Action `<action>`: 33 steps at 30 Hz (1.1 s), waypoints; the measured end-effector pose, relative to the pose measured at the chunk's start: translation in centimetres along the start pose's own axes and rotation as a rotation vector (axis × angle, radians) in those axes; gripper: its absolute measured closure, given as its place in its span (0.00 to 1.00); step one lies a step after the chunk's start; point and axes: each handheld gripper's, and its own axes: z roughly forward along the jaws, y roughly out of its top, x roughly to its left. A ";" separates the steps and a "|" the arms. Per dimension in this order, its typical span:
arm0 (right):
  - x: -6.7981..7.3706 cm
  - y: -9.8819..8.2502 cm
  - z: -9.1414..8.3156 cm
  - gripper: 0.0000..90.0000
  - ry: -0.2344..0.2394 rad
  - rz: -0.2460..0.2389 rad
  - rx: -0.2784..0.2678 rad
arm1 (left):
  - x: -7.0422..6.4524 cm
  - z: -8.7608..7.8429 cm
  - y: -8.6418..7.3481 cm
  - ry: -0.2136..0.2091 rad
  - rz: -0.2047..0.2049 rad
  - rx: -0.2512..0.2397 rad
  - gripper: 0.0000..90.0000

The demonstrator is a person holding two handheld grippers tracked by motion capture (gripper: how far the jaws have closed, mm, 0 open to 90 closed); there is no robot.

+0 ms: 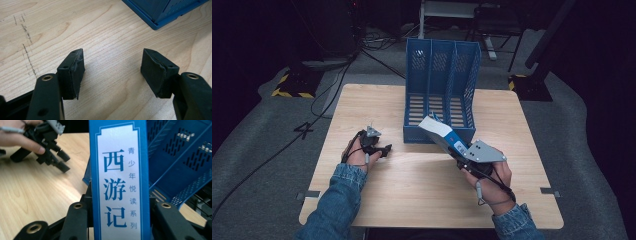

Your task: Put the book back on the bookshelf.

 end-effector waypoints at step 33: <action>-6.1 4.3 -1.7 0.69 -0.019 0.196 -0.087 | 0.1 0.5 0.3 0.019 0.014 0.024 0.23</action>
